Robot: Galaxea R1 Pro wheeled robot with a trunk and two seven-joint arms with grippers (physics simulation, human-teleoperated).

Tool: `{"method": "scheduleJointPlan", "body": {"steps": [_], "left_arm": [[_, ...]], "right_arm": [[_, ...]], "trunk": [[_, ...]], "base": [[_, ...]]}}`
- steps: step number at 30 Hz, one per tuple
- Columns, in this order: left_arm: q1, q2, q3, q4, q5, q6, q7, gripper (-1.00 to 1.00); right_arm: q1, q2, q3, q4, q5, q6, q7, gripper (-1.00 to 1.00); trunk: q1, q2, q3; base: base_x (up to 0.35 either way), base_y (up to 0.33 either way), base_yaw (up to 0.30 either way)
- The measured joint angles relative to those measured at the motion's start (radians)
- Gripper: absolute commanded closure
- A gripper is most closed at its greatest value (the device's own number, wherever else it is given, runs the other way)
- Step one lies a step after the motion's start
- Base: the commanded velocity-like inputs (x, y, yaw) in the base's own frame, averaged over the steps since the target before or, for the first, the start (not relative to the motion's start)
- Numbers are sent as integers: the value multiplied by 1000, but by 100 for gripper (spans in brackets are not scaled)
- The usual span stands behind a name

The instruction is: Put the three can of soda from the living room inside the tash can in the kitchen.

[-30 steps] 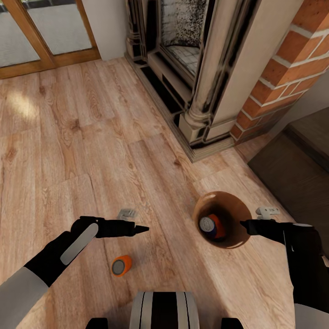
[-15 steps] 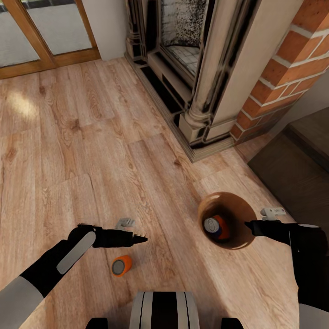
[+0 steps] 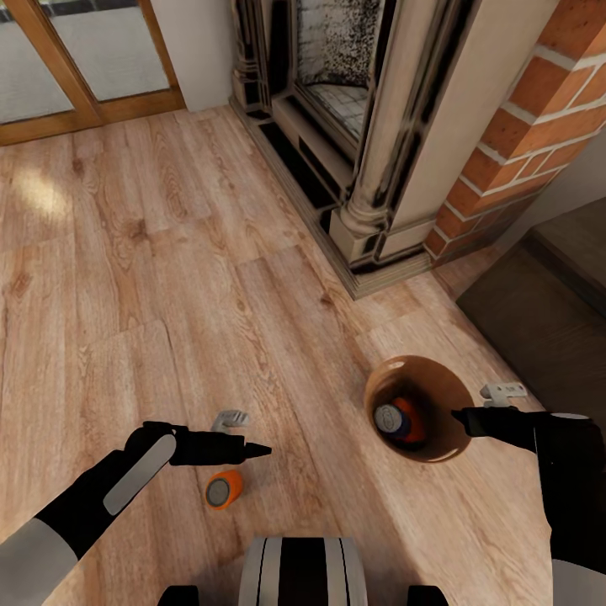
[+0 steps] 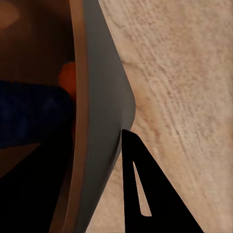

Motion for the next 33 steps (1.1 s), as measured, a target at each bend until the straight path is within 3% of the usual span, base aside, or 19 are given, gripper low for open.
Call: {"method": "scheduleJointPlan", "body": {"steps": [4, 6, 8, 12, 17, 33], "left_arm": [[0, 0, 0, 0, 0, 0, 0, -100], [0, 0, 0, 0, -1, 0, 0, -100], [0, 0, 0, 0, -1, 0, 0, -100], [0, 0, 1, 0, -1, 0, 0, -100], [0, 0, 0, 0, -1, 0, 0, -100], [0, 0, 0, -2, -3, 1, 0, -100]], "right_arm": [[0, 0, -8, 0, 3, 2, 5, 100], [0, 0, -27, 0, -43, -17, 12, 100], [0, -1, -51, -1, -99, 15, 39, 100], [0, -13, -79, -1, -51, -14, 57, 100], [0, -19, -85, -1, -78, 2, 67, 100], [0, -20, -86, -1, -71, -2, 66, 100]], "trunk": [[0, 0, 0], [0, 0, 0], [0, 0, 1], [0, 0, 5], [0, 0, 11], [0, 0, 27]], "base": [[0, 0, 0], [0, 0, 9], [0, 0, 76], [0, 0, 123], [0, 0, 146], [0, 0, 110]]}}
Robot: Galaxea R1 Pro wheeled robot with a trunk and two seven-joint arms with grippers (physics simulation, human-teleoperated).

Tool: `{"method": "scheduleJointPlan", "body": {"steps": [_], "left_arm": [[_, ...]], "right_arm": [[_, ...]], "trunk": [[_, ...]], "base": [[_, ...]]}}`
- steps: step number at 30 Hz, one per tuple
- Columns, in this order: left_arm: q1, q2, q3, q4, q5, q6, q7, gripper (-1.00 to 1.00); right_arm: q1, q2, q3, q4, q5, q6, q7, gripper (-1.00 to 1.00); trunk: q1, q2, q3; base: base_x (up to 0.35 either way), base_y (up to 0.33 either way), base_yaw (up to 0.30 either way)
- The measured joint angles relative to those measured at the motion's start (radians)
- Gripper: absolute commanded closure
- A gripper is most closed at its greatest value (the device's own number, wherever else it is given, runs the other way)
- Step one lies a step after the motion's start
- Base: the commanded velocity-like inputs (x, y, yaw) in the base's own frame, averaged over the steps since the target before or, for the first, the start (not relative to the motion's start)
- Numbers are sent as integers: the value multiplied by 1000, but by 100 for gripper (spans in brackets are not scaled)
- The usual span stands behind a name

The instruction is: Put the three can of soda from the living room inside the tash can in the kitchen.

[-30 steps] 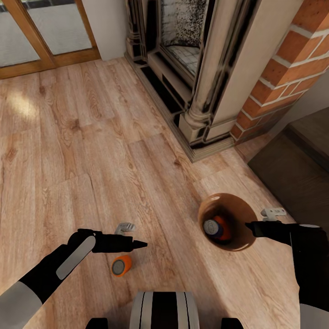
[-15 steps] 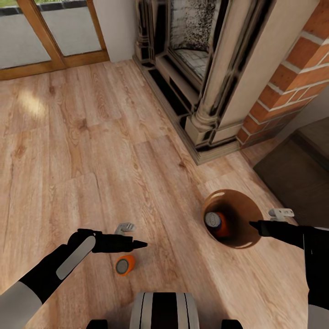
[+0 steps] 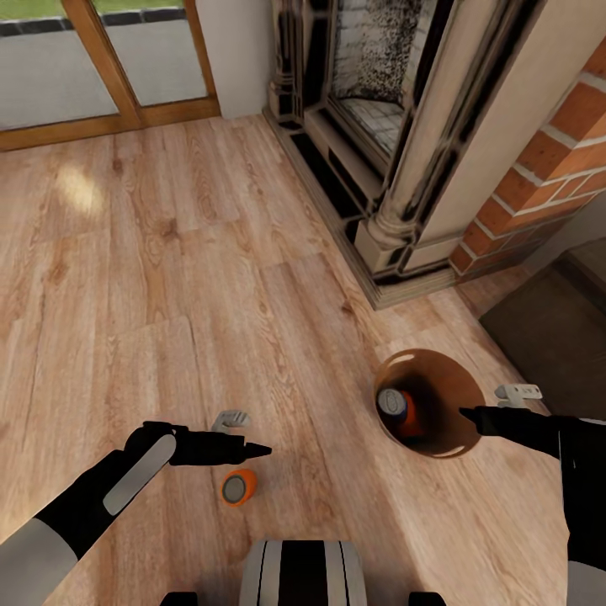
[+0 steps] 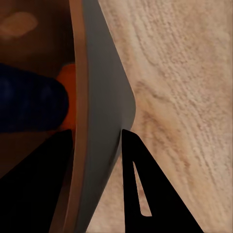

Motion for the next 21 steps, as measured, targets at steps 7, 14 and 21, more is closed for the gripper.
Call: {"method": "scheduleJointPlan", "body": {"steps": [7, 14, 21], "left_arm": [[0, 0, 0, 0, 0, 0, 0, -100], [0, 0, 0, 0, 1, 0, 0, -100], [0, 0, 0, 0, 1, 0, 0, -100]], "right_arm": [[0, 0, 0, 0, 1, 8, 0, 100], [0, 0, 0, 0, 1, 8, 0, 100], [0, 0, 0, 0, 2, 8, 0, 100]], "trunk": [[0, 0, 8], [0, 0, 19], [0, 0, 30]], "base": [[0, 0, 2], [0, 0, 0], [0, 0, 0]]}}
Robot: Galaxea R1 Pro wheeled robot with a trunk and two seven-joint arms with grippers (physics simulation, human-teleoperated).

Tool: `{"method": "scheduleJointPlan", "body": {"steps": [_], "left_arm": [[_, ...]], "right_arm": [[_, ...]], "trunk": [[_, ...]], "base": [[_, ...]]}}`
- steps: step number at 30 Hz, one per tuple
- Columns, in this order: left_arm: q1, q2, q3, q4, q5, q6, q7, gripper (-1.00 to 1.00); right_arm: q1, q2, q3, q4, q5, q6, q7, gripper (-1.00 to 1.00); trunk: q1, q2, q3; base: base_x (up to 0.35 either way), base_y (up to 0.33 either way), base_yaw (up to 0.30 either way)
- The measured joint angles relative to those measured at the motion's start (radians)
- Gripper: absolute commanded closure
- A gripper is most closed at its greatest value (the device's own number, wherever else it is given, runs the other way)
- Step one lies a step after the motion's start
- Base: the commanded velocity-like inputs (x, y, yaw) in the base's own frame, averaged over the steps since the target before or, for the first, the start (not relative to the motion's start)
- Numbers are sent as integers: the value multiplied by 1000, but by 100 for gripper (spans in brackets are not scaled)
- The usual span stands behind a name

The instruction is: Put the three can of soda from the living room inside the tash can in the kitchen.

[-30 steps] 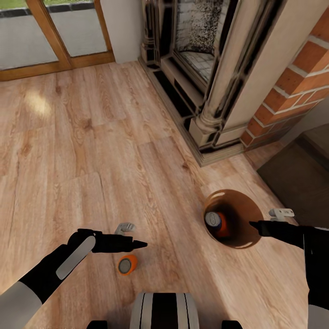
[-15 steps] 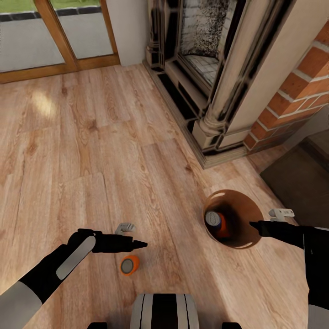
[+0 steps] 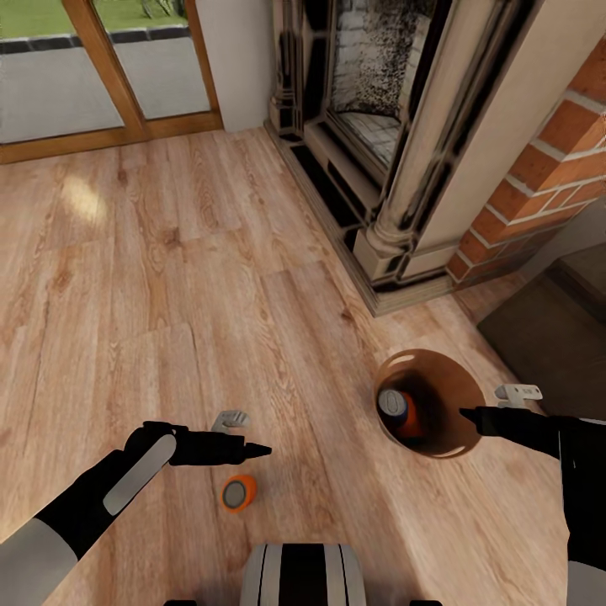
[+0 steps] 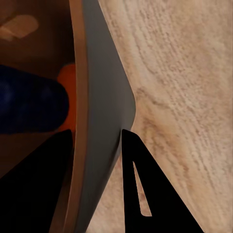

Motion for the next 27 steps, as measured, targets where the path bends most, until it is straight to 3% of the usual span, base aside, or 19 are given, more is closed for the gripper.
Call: {"method": "scheduleJointPlan", "body": {"steps": [19, 22, 27], "left_arm": [[0, 0, 0, 0, -1, 0, 0, -100], [13, 17, 11, -17, 10, 17, -17, -100], [16, 22, 24, -26, 12, 23, -28, -100]], "right_arm": [[0, -1, -1, 0, 0, 1, 4, 100], [0, 1, -7, 2, 21, -10, 5, 100], [0, -8, -9, 2, 69, -19, 12, 100]], "trunk": [[0, 0, 17], [0, 0, 17], [0, 0, 17]], "base": [[0, 0, 0], [0, 0, 0], [0, 0, 0]]}}
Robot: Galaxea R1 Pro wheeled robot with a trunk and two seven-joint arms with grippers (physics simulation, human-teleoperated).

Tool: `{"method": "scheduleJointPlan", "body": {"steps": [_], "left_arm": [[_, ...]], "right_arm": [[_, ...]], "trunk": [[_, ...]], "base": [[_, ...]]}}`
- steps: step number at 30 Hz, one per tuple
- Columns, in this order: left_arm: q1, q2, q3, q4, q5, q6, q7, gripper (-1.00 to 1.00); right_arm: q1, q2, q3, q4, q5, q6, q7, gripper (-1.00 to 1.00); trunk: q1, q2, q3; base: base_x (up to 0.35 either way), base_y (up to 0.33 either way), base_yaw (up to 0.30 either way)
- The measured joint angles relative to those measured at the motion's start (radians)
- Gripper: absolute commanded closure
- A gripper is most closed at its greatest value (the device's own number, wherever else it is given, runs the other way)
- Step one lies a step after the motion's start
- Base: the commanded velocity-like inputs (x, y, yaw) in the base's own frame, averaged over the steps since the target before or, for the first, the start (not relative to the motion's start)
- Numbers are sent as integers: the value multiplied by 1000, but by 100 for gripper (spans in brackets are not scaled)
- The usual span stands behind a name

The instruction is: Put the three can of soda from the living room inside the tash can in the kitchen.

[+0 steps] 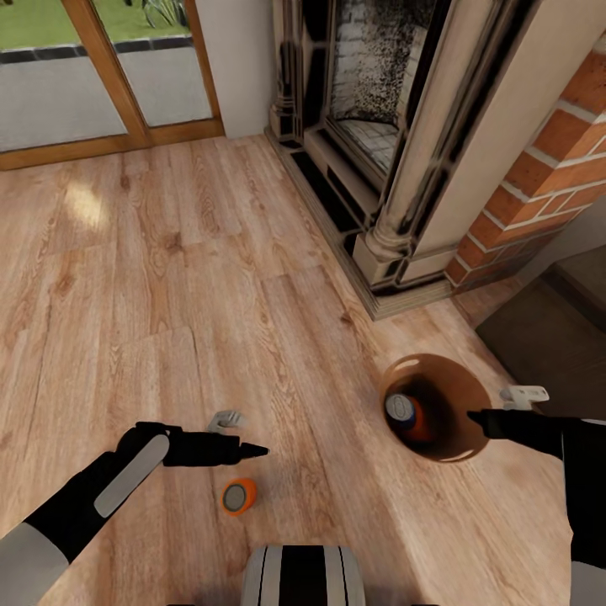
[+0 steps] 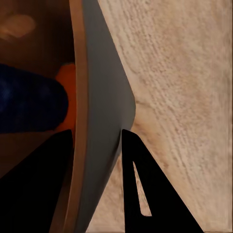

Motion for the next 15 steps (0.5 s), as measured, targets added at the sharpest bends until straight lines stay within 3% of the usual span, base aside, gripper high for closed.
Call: {"method": "scheduleJointPlan", "body": {"steps": [4, 7, 10, 15], "left_arm": [[6, -5, 11, 6, -6, -6, 5, -100], [23, -22, -6, 22, -23, -22, 22, -100], [7, -35, 4, 28, -28, -17, 39, -100], [-2, -7, 16, 0, 1, 11, 11, -100]], "right_arm": [[0, -23, 5, 0, 41, -11, 20, 100], [0, -15, 0, 0, 68, -16, 35, 100], [0, -12, -3, 0, 78, -11, 40, 100], [0, -17, -5, 0, 103, -9, 64, 100]], "trunk": [[0, 0, 0], [0, 0, 0], [0, 0, 0], [0, 0, 0]], "base": [[0, 0, 0], [0, 0, 0], [0, 0, 0], [0, 0, 0]]}}
